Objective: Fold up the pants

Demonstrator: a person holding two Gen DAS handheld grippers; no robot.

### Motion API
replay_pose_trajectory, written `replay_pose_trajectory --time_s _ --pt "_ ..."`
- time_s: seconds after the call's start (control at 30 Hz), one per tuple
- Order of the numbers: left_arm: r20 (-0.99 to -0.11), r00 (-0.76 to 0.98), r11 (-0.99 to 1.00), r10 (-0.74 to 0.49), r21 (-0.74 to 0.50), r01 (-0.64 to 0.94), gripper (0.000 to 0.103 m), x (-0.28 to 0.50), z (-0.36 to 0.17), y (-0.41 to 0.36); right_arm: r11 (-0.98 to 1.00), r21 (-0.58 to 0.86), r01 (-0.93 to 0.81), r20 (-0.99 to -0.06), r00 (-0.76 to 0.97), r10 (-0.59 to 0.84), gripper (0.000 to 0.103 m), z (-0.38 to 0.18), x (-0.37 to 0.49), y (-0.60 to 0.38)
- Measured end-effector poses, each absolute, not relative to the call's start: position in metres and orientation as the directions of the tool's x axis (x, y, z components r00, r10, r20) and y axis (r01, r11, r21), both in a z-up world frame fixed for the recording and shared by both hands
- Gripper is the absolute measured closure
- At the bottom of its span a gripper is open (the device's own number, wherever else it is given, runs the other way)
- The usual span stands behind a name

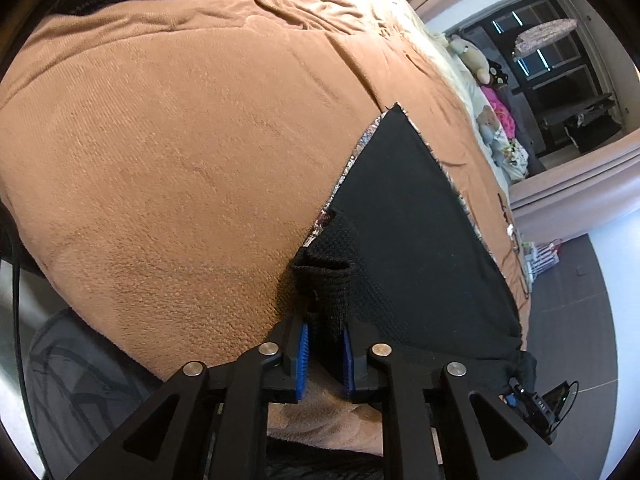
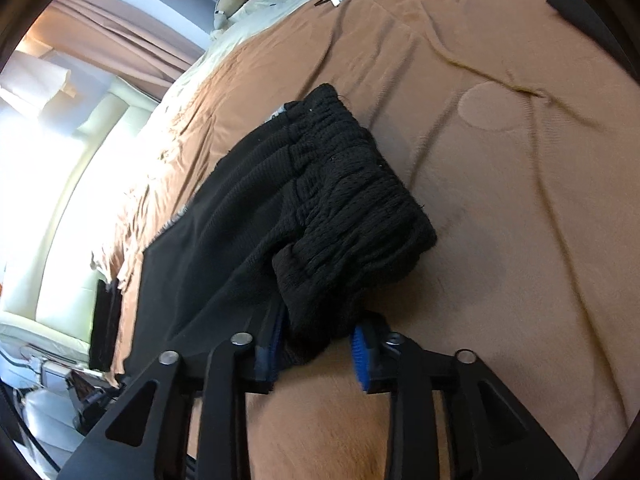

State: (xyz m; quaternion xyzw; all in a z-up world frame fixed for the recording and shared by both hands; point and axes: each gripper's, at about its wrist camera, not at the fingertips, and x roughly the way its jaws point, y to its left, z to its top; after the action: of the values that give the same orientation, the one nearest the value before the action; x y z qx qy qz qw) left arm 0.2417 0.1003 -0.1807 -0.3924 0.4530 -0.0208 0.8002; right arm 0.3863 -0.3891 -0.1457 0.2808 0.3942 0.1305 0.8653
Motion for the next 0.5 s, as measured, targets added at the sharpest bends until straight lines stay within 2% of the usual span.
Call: replay_pose_trajectory --time_s 0.07,0.13,0.17,0.27,0.5 --pt "-0.685 0.598 0.674 -0.416 -0.674 -0.304 0.075 0.242 -0.181 0.102 0.811 0.585 -0.016 -0.600 0.664 0.446 0.071 -0.138 0.377 -0.385" --pt "-0.666 0.604 0.660 -0.438 -0.694 -0.287 0.066 0.242 -0.180 0.102 0.817 0.576 -0.029 -0.588 0.679 0.439 0.059 -0.128 0.362 -0.379" --pt "-0.659 0.606 0.658 -0.446 -0.700 -0.278 0.060 0.243 -0.180 0.101 0.820 0.571 -0.037 -0.582 0.686 0.436 0.057 -0.126 0.356 -0.379" --pt "-0.653 0.606 0.666 -0.455 -0.701 -0.256 0.051 0.244 -0.177 0.097 0.843 0.532 -0.080 -0.561 0.712 0.422 0.055 -0.109 0.335 -0.362" --pt "-0.616 0.621 0.614 -0.484 -0.745 -0.260 0.049 0.241 -0.182 0.102 0.895 0.406 -0.184 -0.546 0.736 0.399 0.055 -0.080 0.313 -0.309"
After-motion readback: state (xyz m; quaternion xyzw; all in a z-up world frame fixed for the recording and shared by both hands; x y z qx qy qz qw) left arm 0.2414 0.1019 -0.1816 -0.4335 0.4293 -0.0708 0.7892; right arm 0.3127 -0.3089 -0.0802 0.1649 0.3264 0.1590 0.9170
